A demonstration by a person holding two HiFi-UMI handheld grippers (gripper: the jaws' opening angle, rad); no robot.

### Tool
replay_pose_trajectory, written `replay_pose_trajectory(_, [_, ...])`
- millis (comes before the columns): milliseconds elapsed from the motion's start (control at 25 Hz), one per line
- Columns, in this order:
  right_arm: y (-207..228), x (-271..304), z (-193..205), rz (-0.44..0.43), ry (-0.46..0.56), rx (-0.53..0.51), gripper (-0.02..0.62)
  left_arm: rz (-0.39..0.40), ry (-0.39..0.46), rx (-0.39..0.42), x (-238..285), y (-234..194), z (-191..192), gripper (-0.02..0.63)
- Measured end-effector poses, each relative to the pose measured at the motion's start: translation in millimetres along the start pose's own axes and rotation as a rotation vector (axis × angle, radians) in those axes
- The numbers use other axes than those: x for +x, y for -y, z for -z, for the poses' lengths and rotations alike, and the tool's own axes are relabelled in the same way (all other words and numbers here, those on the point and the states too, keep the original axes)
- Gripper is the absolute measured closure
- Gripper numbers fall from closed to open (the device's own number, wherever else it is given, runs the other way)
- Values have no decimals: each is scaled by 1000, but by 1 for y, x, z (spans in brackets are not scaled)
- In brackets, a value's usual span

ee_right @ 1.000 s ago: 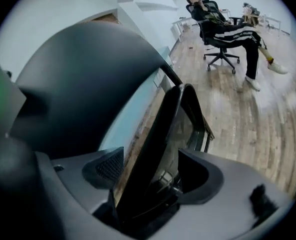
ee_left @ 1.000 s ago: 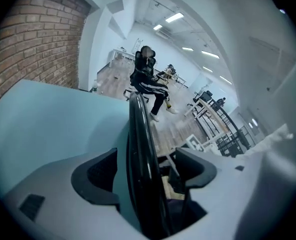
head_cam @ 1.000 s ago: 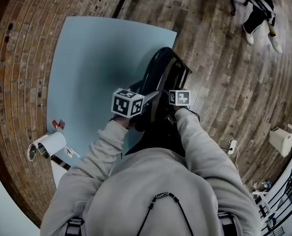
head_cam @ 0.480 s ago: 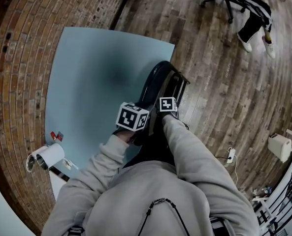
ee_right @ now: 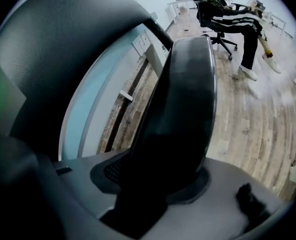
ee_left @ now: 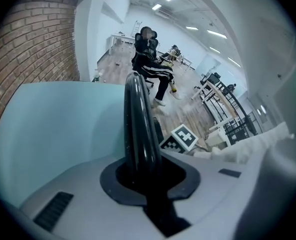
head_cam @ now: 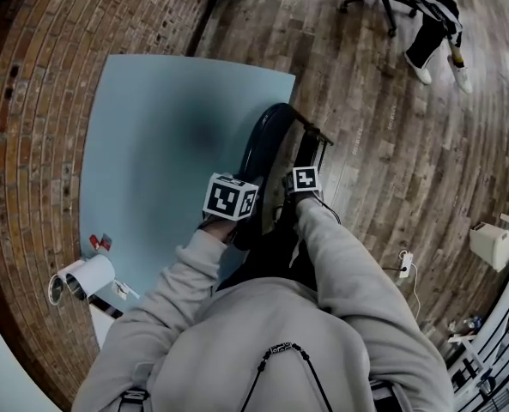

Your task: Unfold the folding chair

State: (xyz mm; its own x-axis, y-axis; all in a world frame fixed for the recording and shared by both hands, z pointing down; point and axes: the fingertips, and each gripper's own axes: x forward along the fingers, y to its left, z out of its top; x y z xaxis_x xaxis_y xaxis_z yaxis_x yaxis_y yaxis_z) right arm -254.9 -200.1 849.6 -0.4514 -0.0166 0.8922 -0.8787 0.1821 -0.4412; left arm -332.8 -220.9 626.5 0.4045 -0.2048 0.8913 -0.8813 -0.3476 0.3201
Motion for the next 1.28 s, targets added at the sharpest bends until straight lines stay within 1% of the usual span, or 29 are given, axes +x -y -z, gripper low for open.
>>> replay_pose_trajectory(120, [27,-32,17,-47,29,16,408,7,-20,14,6,6,2,543])
replay_pose_trajectory(200, [54,-34,30,-106,37,28,414,15,-20,-18,11,11,1,548])
replay_pose_trajectory(280, [75,-42,42,-152,23,25,416,6,-15,-39,13,22,3,548])
replay_pose_trajectory(360, [96,-52,55,-198,17,20,416,-9,-13,-26,16,39,6,546])
replay_pose_trajectory(440, [121,-63,63,-240,36,23,420,-16,-3,-15,22,58,5,546])
replay_pose_trajectory(560, [168,-77,79,-291,45,43,425,-24,8,-39,34,84,6,546])
replay_pose_trajectory(640, [202,-85,94,-343,54,54,425,-26,3,-61,45,103,10,546])
replay_pose_trajectory(760, [243,-94,117,-452,114,57,432,-30,-23,-62,59,130,20,548])
replay_pose_trajectory(840, [265,-99,125,-527,161,51,436,-25,-37,-62,66,144,24,546])
replay_pose_trajectory(960, [296,-100,136,-616,193,39,438,-19,-27,-101,77,152,29,548])
replay_pose_trajectory(1040, [318,-100,143,-676,222,30,439,-12,-23,-113,86,158,32,548])
replay_pose_trajectory(1160, [344,-102,146,-782,302,37,443,-9,-33,-96,97,171,27,548])
replay_pose_trajectory(1280, [374,-102,159,-862,337,53,446,7,-53,-98,110,186,28,548])
